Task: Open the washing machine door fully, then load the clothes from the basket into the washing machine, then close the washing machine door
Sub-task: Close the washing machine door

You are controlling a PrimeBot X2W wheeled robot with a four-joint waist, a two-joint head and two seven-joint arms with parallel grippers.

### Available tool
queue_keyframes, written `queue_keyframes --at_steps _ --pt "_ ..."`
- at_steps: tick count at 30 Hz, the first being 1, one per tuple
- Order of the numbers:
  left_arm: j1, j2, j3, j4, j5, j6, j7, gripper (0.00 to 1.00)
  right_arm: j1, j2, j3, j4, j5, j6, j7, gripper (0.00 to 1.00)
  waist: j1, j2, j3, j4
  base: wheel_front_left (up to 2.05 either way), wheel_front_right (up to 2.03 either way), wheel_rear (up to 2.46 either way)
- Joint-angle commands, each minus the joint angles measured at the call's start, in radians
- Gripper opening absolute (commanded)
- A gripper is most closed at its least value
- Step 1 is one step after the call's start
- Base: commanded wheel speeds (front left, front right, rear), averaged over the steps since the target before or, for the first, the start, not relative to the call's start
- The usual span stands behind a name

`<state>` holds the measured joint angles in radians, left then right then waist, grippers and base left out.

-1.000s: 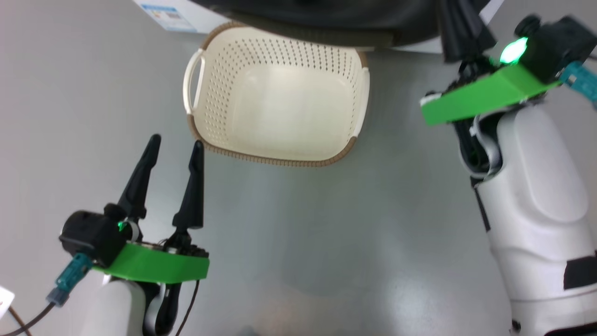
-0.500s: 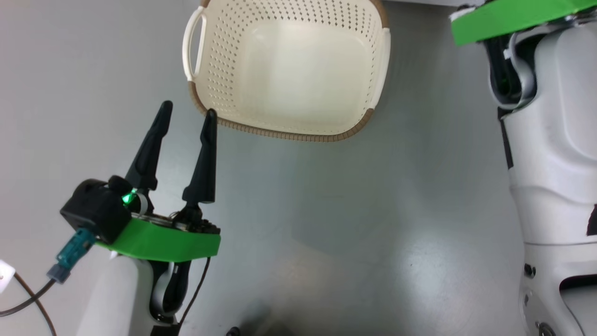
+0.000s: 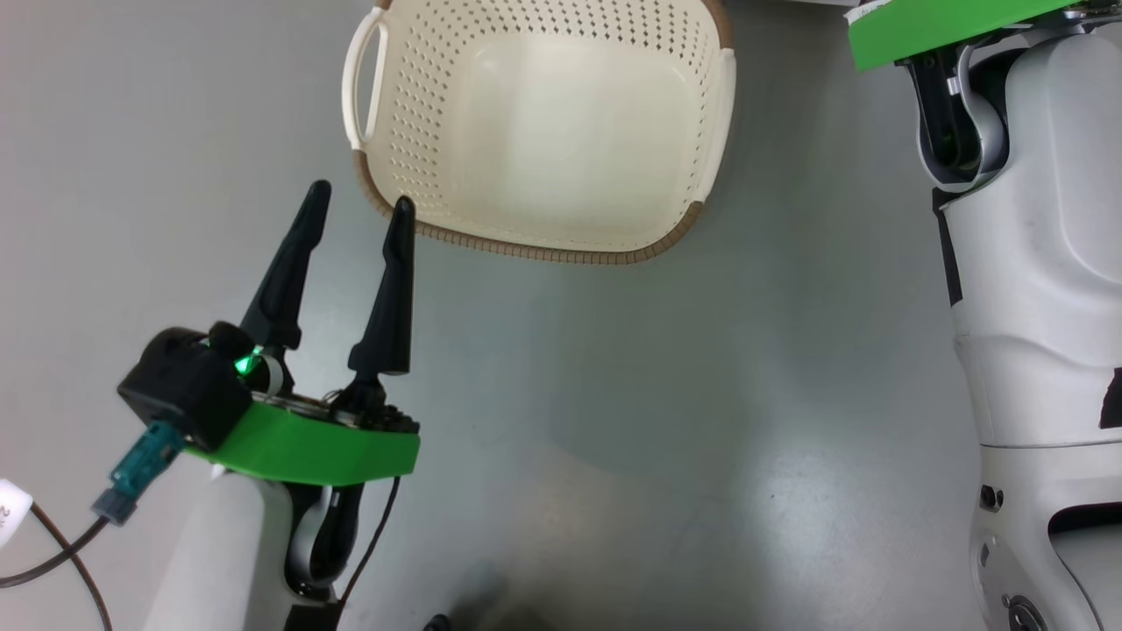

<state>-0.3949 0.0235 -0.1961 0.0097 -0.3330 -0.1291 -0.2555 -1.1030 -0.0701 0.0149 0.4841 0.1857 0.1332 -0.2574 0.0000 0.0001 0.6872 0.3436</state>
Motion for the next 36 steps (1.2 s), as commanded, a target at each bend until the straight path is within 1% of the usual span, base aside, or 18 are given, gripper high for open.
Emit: queue_keyframes --at_steps 1,8,17,22,29,36 --pt "0.001 0.027 0.032 -0.018 -0.003 -0.002 -0.006 1.0 -0.015 0.02 0.001 -0.029 -0.002 -0.002 -0.004 0.0 0.0 -0.0001 -0.01 -0.008 0.0 0.0 0.0" --pt "0.016 0.027 0.05 -0.01 0.005 -0.002 -0.006 1.0 0.063 0.016 0.066 -0.019 0.092 -0.002 -0.004 0.0 0.0 -0.0001 -0.057 -0.031 0.0 0.0 0.0" --pt "0.047 0.027 0.092 -0.011 0.031 -0.002 -0.006 1.0 0.221 -0.025 0.132 -0.088 0.184 -0.002 -0.004 0.0 0.0 -0.0001 -0.116 -0.083 0.0 0.0 0.0" --pt "0.063 0.027 0.114 -0.016 0.052 -0.002 -0.006 1.0 0.31 -0.037 0.145 -0.134 0.208 -0.002 -0.004 0.0 0.0 -0.0001 -0.151 -0.114 0.0 0.0 0.0" --pt "0.091 0.027 0.145 -0.021 0.08 -0.002 -0.006 1.0 0.412 -0.053 0.139 -0.205 0.21 -0.002 -0.004 0.0 0.0 -0.0001 -0.204 -0.155 0.0 0.0 0.0" --pt "0.128 0.035 0.173 -0.015 0.092 -0.002 -0.006 1.0 0.492 -0.052 0.13 -0.235 0.211 -0.002 -0.004 0.0 0.0 -0.0001 -0.258 -0.193 0.0 0.0 0.0"
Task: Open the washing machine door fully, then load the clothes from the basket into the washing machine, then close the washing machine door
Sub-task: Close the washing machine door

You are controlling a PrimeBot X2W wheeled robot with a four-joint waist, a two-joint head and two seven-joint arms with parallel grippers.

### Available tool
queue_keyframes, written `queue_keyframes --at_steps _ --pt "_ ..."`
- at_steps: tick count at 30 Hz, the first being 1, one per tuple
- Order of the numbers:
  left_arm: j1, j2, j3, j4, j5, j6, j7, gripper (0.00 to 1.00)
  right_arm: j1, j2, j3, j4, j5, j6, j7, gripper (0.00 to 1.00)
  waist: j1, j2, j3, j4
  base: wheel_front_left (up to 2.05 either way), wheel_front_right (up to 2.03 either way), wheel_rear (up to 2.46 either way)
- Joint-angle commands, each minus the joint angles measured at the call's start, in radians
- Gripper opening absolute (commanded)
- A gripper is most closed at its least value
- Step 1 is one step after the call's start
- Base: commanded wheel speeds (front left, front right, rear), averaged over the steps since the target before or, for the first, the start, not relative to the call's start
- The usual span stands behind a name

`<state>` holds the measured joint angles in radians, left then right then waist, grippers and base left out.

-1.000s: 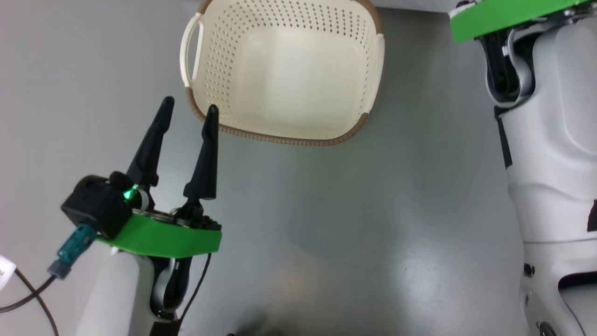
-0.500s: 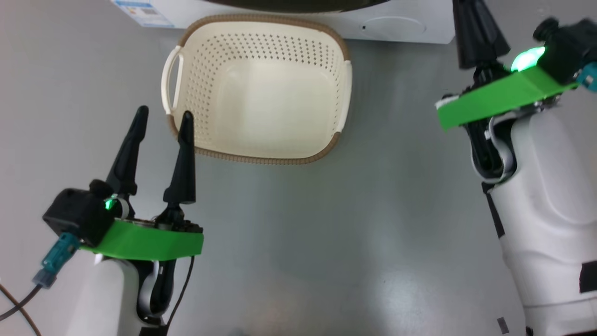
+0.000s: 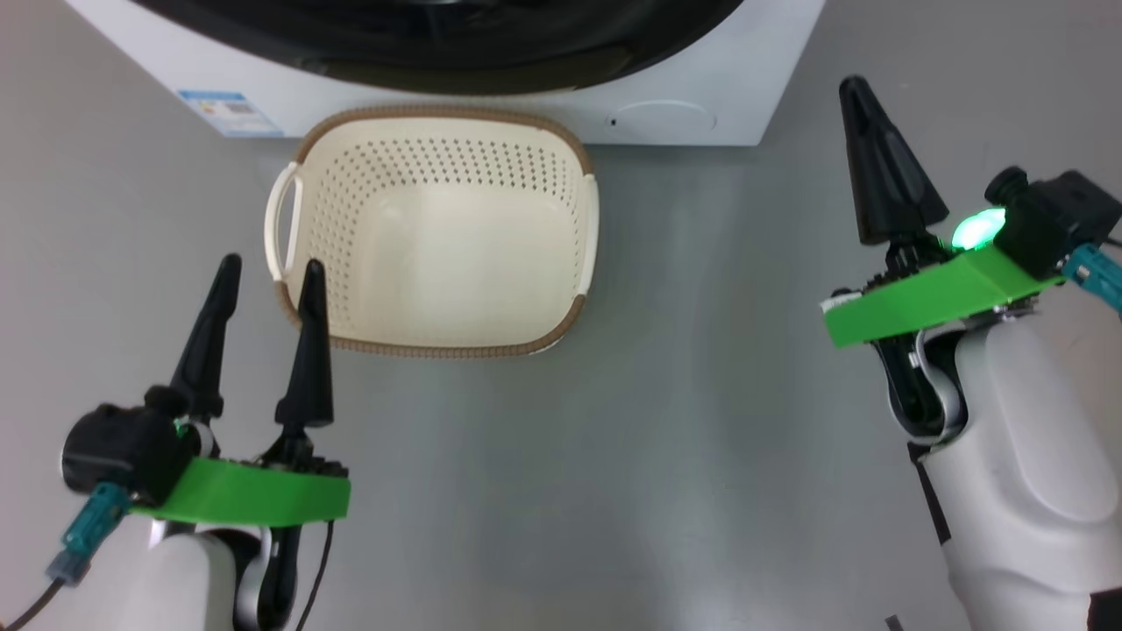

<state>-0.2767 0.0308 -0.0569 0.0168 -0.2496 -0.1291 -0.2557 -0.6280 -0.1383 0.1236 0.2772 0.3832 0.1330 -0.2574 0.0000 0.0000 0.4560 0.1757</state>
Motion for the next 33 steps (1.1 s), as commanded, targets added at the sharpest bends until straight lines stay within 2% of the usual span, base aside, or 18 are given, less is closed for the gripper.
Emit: queue_keyframes --at_steps 1,2,3,4,5,16,20,33 --pt "0.018 0.028 0.039 -0.022 0.012 -0.002 -0.006 1.0 0.031 0.019 0.016 -0.03 0.012 -0.002 -0.004 0.0 0.0 0.0 -0.037 -0.032 0.0 0.0 0.0" --pt "0.027 0.029 0.046 -0.022 0.014 -0.002 -0.006 1.0 0.044 0.021 0.012 -0.032 0.01 -0.002 -0.004 0.18 0.0 0.0 -0.048 -0.039 0.0 0.0 0.0" --pt "0.036 0.03 0.052 -0.022 0.017 -0.002 -0.006 1.0 0.058 0.025 0.009 -0.034 0.008 -0.002 -0.004 0.43 0.0 0.0 -0.058 -0.047 0.0 0.0 0.0" --pt "0.047 0.031 0.058 -0.022 0.021 -0.002 -0.006 1.0 0.07 0.029 0.003 -0.037 0.008 -0.002 -0.004 0.81 0.0 0.0 -0.069 -0.056 0.0 0.0 0.0" --pt "0.057 0.032 0.064 -0.022 0.024 -0.002 -0.006 1.0 0.084 0.033 -0.001 -0.04 0.005 -0.002 -0.004 1.0 0.0 0.0 -0.081 -0.065 0.0 0.0 0.0" --pt "0.154 0.034 0.143 -0.008 0.035 -0.002 -0.006 1.0 0.248 0.057 -0.055 -0.074 -0.007 -0.002 -0.004 1.0 0.0 0.0 -0.19 -0.143 0.0 0.0 0.0" --pt "0.187 0.031 0.157 -0.015 0.041 -0.002 -0.006 1.0 0.311 0.032 -0.066 -0.105 -0.049 -0.002 -0.004 1.0 0.0 0.0 -0.217 -0.156 0.0 0.0 0.0" --pt "0.245 0.044 0.197 0.012 0.077 -0.002 -0.006 1.0 0.419 0.051 -0.121 -0.151 -0.072 -0.002 -0.004 1.0 0.0 0.0 -0.276 -0.18 0.0 0.0 0.0"
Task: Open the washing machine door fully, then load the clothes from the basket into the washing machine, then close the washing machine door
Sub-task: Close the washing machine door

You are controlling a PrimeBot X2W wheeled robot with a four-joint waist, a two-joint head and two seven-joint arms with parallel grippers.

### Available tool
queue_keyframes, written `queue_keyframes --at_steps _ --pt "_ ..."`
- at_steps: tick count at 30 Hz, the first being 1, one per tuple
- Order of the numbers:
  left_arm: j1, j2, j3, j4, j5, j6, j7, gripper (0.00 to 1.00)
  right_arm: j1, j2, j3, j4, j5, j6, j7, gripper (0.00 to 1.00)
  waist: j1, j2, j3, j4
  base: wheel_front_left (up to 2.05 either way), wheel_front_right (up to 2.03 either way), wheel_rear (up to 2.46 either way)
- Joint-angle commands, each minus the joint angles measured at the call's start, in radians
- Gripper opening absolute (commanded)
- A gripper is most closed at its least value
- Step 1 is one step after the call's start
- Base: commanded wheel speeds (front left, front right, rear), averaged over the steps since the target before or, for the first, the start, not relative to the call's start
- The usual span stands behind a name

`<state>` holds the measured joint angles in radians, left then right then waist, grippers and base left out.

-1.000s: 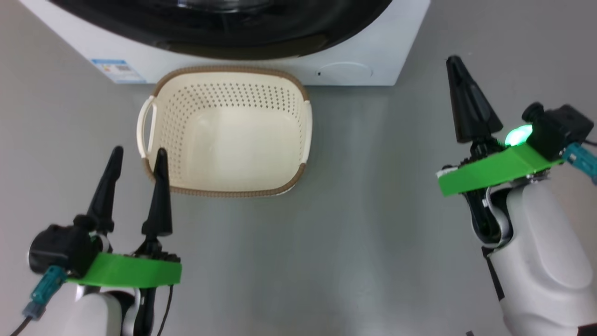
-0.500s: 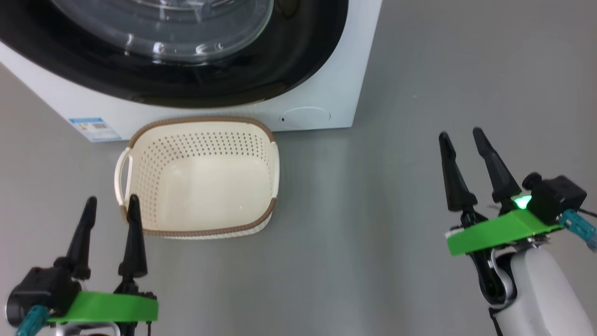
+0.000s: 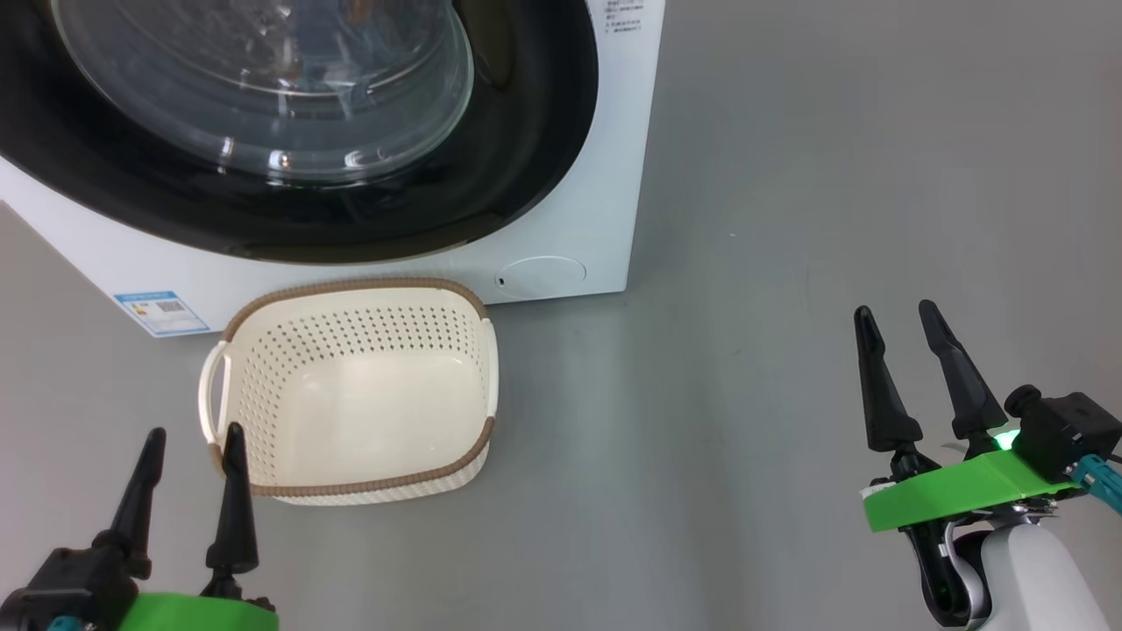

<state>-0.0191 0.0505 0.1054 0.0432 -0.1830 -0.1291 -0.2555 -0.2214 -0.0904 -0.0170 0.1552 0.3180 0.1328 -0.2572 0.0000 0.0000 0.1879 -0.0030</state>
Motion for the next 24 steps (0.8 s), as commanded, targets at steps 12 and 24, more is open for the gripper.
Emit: queue_keyframes --at_steps 12,24 --pt "-0.017 0.027 0.05 0.012 0.029 -0.002 -0.006 1.0 0.019 0.005 0.017 0.0 -0.014 -0.002 -0.005 1.0 0.0 0.0 -0.043 0.003 0.0 0.0 0.0" --pt "0.042 0.024 0.062 0.015 0.043 -0.002 -0.006 1.0 0.04 0.001 0.022 0.024 -0.018 -0.002 -0.005 1.0 0.0 0.0 -0.088 0.007 0.0 0.0 0.0"
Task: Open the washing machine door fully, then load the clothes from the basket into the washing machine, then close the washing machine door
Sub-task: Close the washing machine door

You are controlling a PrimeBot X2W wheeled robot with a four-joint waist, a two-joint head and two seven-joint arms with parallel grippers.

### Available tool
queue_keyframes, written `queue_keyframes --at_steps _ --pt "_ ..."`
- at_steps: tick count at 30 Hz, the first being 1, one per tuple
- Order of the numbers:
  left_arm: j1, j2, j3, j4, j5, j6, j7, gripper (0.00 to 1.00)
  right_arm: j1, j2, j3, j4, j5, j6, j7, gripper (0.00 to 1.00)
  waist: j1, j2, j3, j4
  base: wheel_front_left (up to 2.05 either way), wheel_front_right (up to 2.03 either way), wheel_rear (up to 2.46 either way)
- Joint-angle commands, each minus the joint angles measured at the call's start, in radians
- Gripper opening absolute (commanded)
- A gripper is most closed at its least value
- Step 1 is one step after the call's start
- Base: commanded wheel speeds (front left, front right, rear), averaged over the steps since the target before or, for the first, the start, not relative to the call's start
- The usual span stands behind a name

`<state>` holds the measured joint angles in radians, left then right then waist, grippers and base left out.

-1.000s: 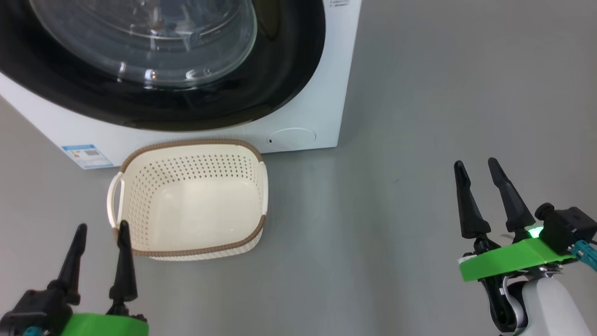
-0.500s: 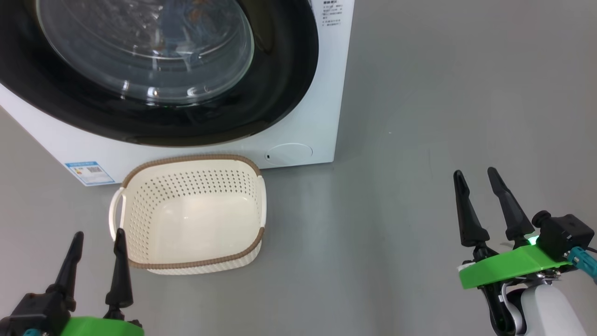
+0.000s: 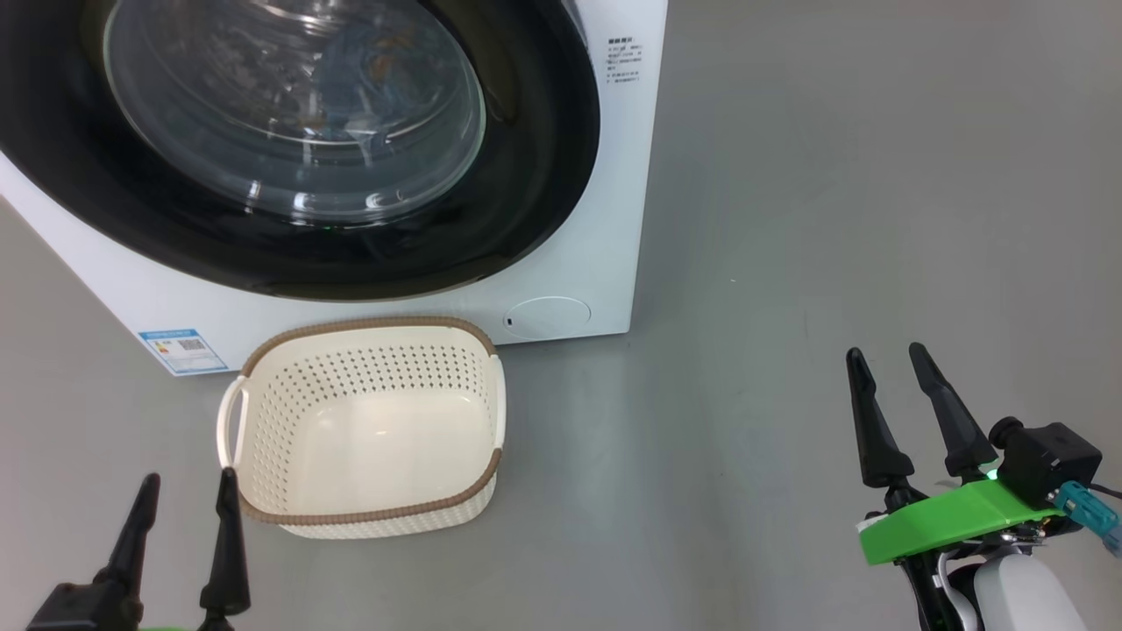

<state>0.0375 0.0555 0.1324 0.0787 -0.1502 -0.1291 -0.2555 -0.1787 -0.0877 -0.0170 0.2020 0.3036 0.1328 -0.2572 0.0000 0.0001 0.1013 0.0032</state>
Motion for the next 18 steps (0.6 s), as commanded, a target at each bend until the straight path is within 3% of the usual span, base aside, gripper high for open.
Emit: queue_keyframes --at_steps 1,18 --pt "-0.012 0.021 0.034 -0.02 0.014 -0.002 -0.006 1.0 -0.002 -0.002 0.021 -0.021 -0.004 -0.002 -0.005 1.0 0.0 -0.0001 -0.003 0.002 0.0 0.0 0.0" --pt "-0.023 0.028 0.024 -0.016 0.019 -0.002 -0.006 1.0 -0.001 -0.005 0.023 0.004 -0.005 -0.002 -0.005 1.0 0.0 -0.0001 -0.018 0.014 0.0 0.0 0.0"
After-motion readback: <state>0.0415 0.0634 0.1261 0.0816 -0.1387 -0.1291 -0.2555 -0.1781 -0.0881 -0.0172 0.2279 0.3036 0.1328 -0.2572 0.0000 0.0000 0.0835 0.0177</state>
